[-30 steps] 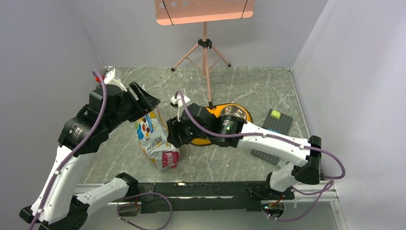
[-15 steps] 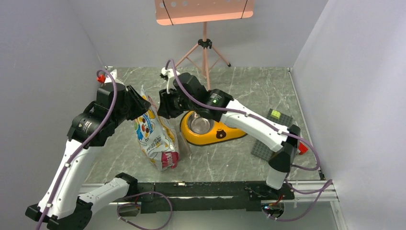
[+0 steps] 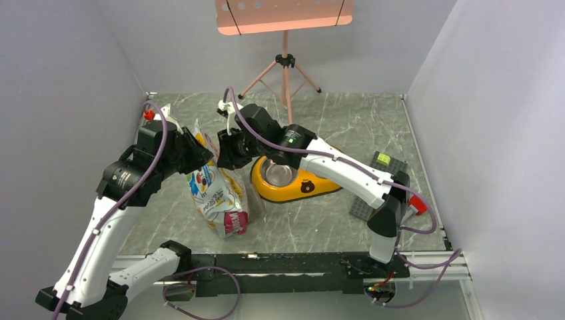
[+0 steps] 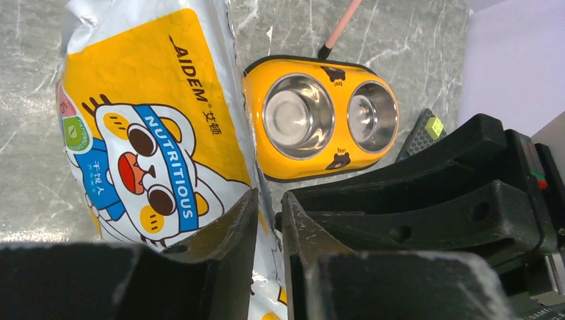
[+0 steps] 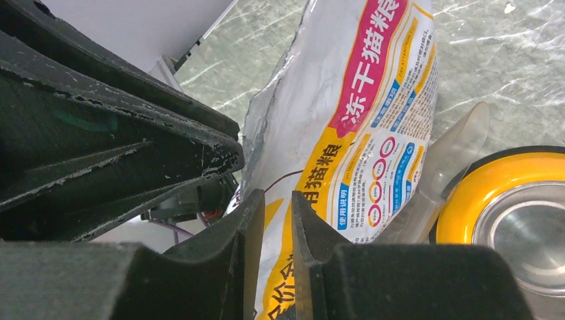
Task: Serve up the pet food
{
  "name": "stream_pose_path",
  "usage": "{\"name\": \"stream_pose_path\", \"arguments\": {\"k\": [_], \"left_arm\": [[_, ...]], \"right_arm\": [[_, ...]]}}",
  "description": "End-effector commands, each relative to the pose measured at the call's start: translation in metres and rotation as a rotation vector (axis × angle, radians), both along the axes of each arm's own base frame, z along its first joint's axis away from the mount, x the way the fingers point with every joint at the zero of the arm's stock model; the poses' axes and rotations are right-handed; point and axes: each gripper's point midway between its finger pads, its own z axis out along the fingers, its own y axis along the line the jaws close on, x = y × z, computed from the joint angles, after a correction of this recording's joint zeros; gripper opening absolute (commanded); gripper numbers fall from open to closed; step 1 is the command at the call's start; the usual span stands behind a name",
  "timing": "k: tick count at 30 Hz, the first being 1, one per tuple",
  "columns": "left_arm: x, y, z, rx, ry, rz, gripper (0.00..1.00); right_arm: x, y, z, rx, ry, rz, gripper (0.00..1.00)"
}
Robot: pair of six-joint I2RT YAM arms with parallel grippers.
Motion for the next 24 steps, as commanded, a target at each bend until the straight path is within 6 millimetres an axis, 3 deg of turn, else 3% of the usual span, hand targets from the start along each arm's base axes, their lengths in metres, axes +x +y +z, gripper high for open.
{"name": "stream_pose_path", "arguments": {"k": [1, 8, 15, 24], "left_arm": [[-0.001, -0.004, 0.007, -0.015, -0.007, -0.026, 0.26], [-0.014, 0.001, 0.000, -0.043, 0.004, -0.004, 0.38], [-0.005, -0.001, -0.003, -0.054, -0.023, 0.009, 0.28], [-0.002, -0.002, -0.022, -0.032, 0.022, 0.011, 0.27]], "right_arm": [[0.002, 0.003, 0.018, 0.045, -0.028, 0.013, 0.25], [-0.002, -0.001, 0.014, 0.045, -0.016, 0.014, 0.25], [-0.004, -0.002, 0.013, 0.047, -0.009, 0.020, 0.24], [-0.006, -0.003, 0.014, 0.047, -0.009, 0.026, 0.23]]}}
